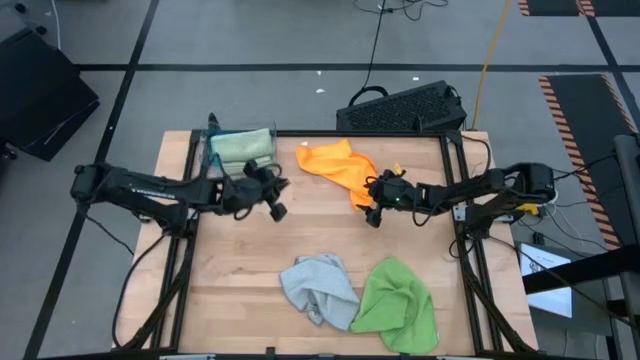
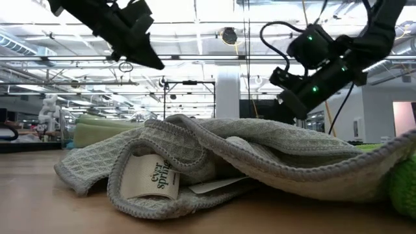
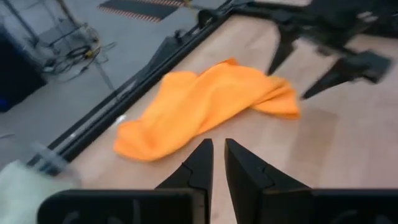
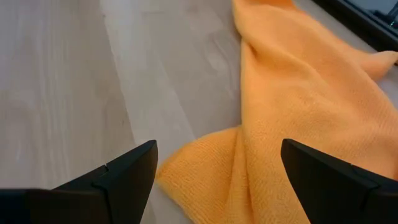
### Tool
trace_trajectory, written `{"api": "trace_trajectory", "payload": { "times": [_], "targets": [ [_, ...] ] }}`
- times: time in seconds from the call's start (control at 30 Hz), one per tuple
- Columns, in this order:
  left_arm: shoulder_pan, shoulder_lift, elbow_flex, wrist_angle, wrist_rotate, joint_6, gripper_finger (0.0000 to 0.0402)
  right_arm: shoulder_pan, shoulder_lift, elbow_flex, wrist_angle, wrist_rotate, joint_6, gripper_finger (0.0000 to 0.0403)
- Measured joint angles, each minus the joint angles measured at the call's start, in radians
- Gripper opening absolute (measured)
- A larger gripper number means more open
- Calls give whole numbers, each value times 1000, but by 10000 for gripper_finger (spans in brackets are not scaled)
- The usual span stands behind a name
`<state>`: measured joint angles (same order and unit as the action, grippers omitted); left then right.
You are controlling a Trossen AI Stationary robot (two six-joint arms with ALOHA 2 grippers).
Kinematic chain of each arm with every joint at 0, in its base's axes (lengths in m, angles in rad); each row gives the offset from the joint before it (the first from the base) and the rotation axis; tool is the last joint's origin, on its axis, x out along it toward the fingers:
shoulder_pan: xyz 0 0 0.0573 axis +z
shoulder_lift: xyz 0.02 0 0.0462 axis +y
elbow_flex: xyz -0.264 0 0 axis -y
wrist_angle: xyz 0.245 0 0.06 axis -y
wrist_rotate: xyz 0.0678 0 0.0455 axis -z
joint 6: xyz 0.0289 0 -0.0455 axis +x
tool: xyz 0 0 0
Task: Fold microfiber towels
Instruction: Fold the orange microfiber cloth
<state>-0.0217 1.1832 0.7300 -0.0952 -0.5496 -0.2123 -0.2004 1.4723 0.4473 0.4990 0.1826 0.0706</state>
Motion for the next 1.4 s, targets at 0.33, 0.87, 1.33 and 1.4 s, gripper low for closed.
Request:
{"api": "trace_trajectory", "payload": {
  "times": [0.33, 0.87, 1.33, 1.4],
  "targets": [
    [-130, 184, 0, 259, -45, -33, 44, -67, 94, -14, 121, -3, -47, 300],
    [-253, 283, 0, 408, -130, -63, 44, -62, 276, -13, 227, -103, 48, 48],
    [-295, 283, 0, 457, -185, -23, 45, 198, -64, -17, 44, -107, 142, 8],
    [-295, 283, 0, 475, -179, -4, 50, 227, -119, -16, 33, -106, 155, 9]
  ]
}}
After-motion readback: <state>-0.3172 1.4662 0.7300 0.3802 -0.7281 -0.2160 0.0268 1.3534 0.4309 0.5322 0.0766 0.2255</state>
